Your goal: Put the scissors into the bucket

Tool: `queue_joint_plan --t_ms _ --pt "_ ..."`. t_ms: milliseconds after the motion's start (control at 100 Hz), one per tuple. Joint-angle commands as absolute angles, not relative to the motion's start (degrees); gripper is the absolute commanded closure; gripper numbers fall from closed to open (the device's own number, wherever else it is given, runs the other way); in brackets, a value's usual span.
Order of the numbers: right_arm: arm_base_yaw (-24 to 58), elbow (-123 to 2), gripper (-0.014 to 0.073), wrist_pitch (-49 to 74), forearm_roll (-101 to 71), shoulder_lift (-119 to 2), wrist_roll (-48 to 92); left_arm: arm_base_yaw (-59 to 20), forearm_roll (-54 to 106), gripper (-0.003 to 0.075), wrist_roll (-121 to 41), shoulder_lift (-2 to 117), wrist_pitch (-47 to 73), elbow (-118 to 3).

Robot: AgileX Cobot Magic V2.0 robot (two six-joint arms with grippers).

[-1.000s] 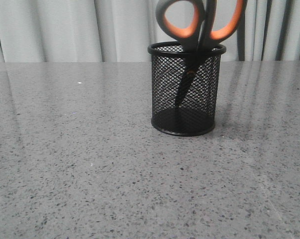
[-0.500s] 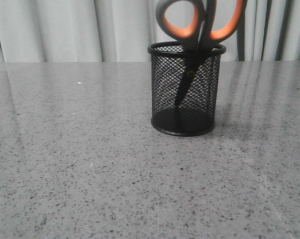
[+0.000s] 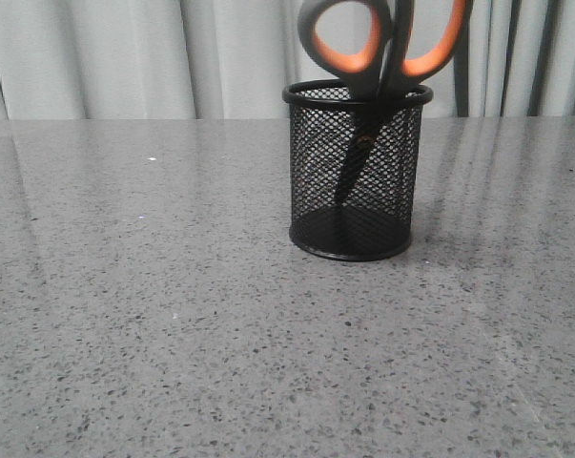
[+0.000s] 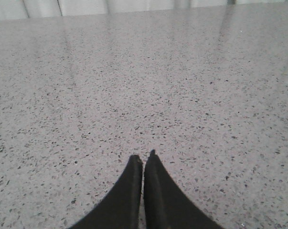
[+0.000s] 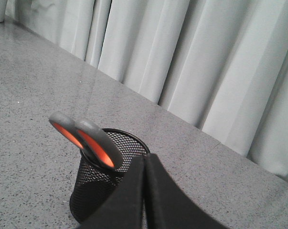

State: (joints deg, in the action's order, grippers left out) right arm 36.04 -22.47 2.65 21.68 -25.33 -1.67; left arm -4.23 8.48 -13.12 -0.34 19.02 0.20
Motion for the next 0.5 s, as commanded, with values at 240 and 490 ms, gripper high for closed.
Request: queue_joint_plan --t_ms 240,490 --pt "30.23 -12.00 0.0654 -12.54 9.36 -25.50 -1.35 -4.19 8.84 0.0740 -12.52 -1.93 15.92 2.76" --pt "14.98 1.23 0.0654 -23.55 8.95 -23.90 -1.35 -4.19 8.84 0.0740 -12.52 -1.93 15.92 2.76"
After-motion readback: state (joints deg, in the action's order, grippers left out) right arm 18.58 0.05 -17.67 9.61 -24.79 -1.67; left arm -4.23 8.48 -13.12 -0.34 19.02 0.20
